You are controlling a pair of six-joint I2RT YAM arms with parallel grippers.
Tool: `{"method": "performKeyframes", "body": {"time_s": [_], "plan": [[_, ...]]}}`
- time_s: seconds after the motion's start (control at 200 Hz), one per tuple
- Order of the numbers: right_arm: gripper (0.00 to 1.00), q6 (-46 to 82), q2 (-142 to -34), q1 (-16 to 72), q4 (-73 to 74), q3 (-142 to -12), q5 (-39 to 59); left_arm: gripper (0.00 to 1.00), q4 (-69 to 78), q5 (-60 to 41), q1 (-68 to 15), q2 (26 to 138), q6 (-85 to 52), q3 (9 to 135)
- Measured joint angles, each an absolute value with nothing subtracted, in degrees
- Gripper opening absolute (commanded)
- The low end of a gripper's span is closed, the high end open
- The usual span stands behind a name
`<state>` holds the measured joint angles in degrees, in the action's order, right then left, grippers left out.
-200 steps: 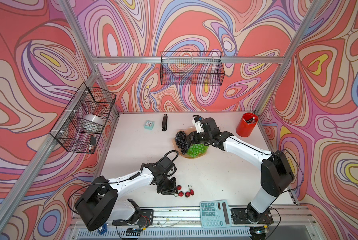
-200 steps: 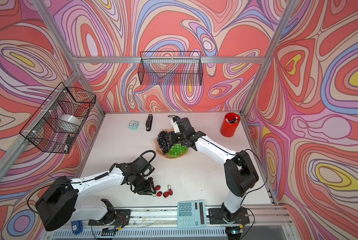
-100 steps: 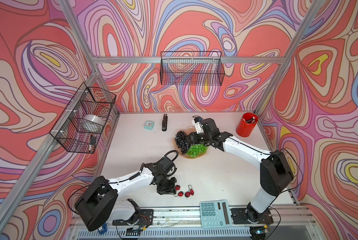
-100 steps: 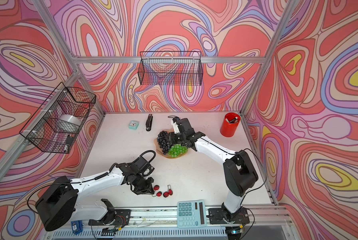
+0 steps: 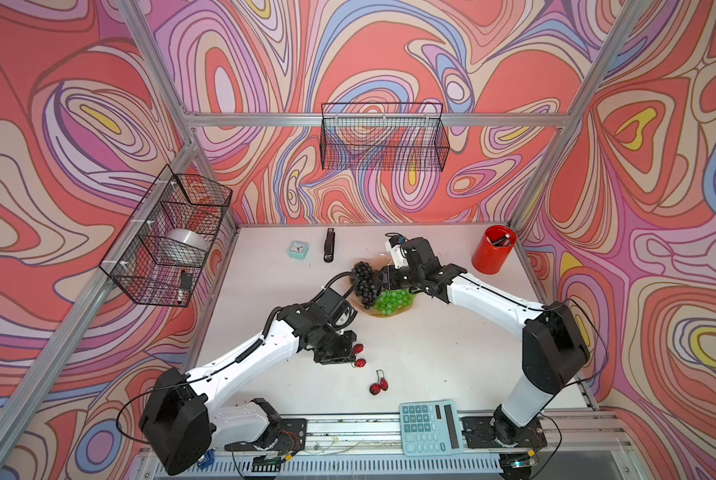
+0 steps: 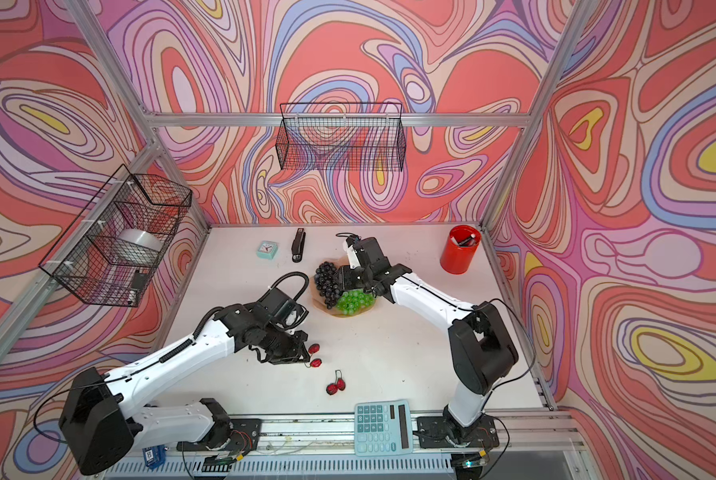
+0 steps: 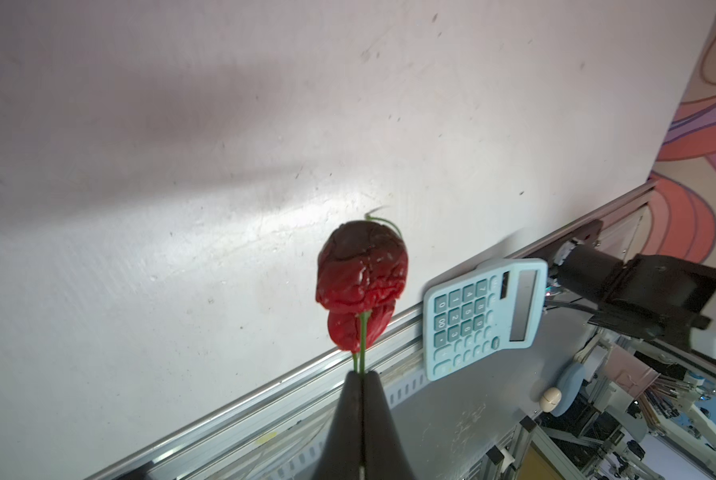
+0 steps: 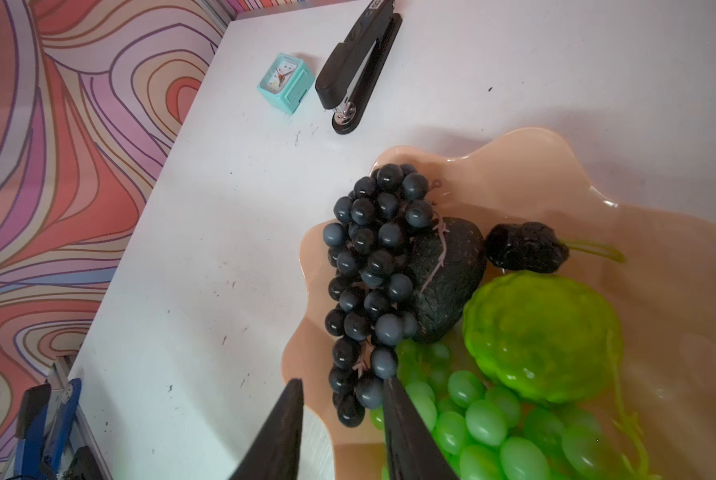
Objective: Place and organize the fake fruits in the fruit bowl
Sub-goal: 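Close the left gripper on the stem of one red cherry pair, then lift the red cherries with the left gripper and carry them over the bowl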
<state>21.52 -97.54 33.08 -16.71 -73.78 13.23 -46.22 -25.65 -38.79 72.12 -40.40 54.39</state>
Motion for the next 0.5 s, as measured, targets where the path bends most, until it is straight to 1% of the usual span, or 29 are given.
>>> {"method": "performKeyframes", "body": {"time_s": [0.145,0.305,0.496], "plan": [[0.37,19.33,-94.74,33.08,-19.62,-73.78,11.70,0.01,-47.20,-25.96,-35.22,77.84,-38.02,64.51],[0.39,17.39,-89.21,33.08,-22.63,-72.27,9.28,0.01,-47.13,-25.43,-31.46,85.89,-34.81,76.69],[0.39,15.75,-83.74,33.08,-26.76,-69.84,5.19,0.01,-45.52,-24.86,-28.80,95.90,-32.71,88.49]]}}
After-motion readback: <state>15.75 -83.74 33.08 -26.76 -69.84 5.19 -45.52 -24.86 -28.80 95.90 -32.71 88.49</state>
